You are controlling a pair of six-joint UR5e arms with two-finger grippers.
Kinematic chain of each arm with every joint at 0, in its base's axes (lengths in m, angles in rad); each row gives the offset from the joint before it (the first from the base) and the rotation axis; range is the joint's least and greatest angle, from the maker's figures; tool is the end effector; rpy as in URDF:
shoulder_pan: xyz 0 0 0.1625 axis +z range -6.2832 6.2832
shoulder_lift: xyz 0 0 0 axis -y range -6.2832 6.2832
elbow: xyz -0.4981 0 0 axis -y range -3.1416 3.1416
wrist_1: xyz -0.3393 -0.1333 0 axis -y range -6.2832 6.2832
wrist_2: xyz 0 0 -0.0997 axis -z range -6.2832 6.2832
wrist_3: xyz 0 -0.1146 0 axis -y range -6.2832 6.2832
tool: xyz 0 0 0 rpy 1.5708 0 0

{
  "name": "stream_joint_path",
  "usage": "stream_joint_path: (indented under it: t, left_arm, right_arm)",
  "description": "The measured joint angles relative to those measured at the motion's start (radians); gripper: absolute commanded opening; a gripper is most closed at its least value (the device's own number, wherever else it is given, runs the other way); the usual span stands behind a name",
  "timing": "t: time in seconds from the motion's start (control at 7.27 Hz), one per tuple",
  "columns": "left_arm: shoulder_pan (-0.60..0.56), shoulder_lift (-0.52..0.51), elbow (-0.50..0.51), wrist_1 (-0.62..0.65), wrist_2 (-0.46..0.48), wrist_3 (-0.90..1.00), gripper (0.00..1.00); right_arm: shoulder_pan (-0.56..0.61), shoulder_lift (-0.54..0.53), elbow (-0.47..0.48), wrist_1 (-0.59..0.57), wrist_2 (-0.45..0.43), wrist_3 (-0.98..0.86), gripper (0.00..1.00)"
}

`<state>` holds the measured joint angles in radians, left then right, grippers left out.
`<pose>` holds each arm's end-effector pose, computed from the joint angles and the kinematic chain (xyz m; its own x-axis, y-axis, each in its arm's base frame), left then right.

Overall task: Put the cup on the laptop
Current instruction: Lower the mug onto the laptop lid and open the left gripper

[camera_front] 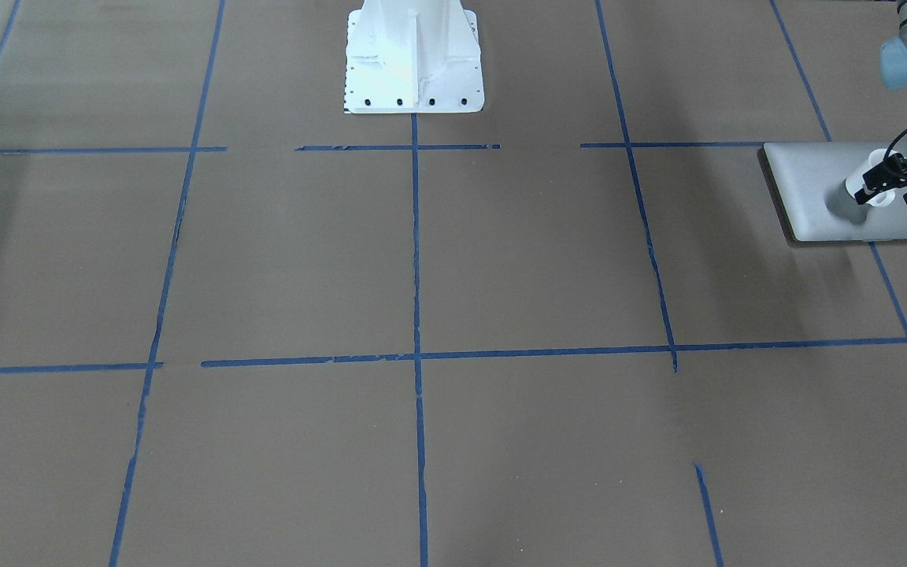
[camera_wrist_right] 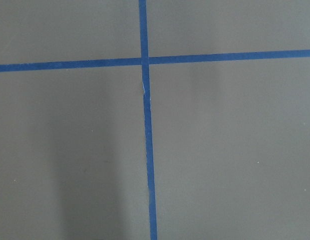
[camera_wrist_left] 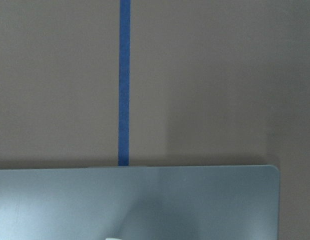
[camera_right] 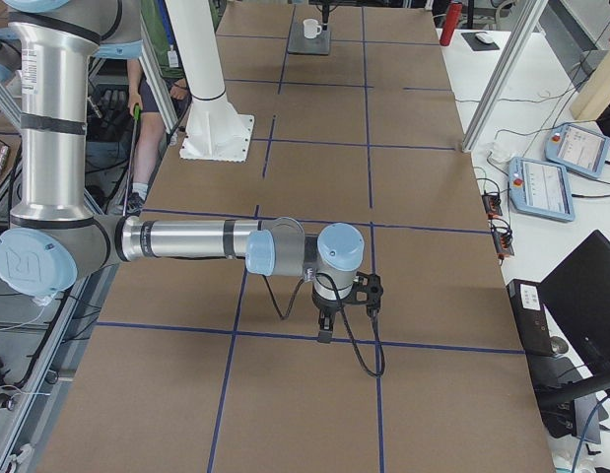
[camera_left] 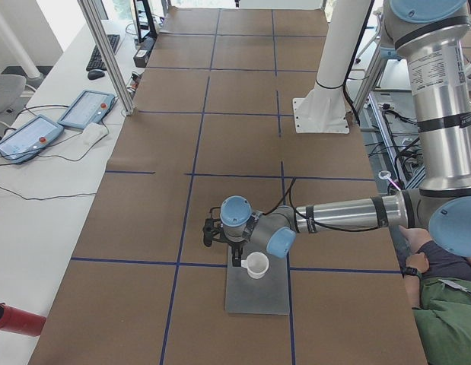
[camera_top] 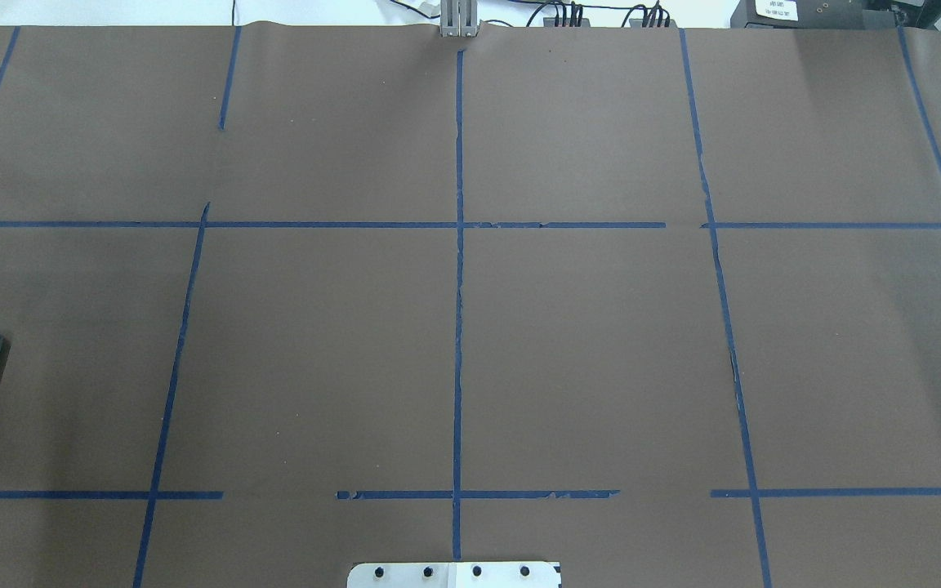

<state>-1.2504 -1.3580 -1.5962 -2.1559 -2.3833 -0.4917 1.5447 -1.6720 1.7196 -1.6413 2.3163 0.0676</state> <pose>0.0629 -0.3485 0.7466 0.6344 0.0131 -0.7729 0.0104 0.9996 0.0254 0.0455 -0.3877 0.7284 0.7350 0.0639 0.6751 -0.0236 0.9974 -0.0687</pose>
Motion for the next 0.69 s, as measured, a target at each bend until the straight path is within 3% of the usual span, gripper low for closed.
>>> stream_joint_path:
  t: [0.28, 0.69]
  left_arm:
    - [-0.041, -0.058, -0.008, 0.065, 0.004, 0.064, 1.0]
    - [-0.229, -0.22, -0.008, 0.377, 0.052, 0.37, 1.0]
  right_arm:
    - [0.0, 0.0, 0.0, 0.0, 0.0, 0.001, 1.0]
    - [0.0, 0.0, 0.0, 0.0, 0.0, 0.0, 1.0]
